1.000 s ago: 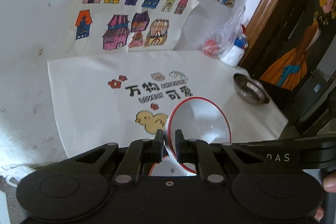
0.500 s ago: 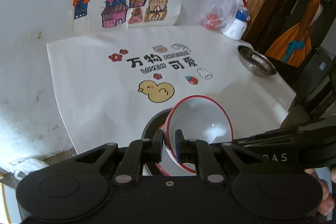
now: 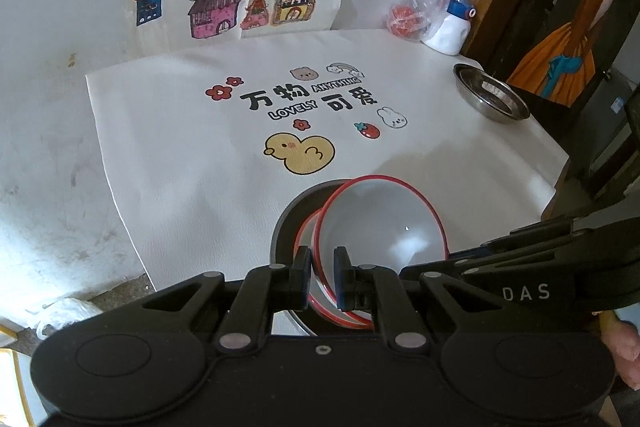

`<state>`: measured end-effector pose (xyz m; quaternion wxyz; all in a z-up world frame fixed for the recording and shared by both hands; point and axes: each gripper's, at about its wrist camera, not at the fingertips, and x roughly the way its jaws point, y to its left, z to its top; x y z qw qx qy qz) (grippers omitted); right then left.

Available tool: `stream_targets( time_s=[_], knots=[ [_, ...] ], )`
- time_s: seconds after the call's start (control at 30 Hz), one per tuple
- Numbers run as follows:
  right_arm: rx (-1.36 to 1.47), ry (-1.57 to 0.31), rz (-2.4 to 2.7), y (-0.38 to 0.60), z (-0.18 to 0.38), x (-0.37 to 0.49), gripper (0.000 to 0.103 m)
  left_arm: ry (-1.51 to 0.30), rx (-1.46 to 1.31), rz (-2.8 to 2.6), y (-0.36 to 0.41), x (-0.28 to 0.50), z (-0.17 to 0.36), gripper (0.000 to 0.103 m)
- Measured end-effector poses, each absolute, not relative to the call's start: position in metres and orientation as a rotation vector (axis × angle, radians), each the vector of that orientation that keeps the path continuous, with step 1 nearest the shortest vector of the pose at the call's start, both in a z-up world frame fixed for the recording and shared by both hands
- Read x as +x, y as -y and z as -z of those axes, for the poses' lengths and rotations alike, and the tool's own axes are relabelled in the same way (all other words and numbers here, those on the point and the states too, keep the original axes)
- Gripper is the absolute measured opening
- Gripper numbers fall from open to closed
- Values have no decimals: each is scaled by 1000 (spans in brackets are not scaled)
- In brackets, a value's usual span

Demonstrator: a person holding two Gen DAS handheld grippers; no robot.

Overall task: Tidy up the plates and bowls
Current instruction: 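Carry the second white bowl with both tools and lower it into the first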

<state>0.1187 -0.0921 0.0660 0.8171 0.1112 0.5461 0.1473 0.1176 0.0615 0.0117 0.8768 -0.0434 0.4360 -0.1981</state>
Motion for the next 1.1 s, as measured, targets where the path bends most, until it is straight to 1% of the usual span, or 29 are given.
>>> stream_targets(
  time_s=[0.47, 1.1],
  knots=[
    [215, -1181, -322, 88, -66, 120, 23, -914, -81, 416, -61, 116, -12, 11],
    [214, -1179, -331, 88, -67, 121, 26, -917, -79, 427, -62, 114, -12, 14]
  ],
)
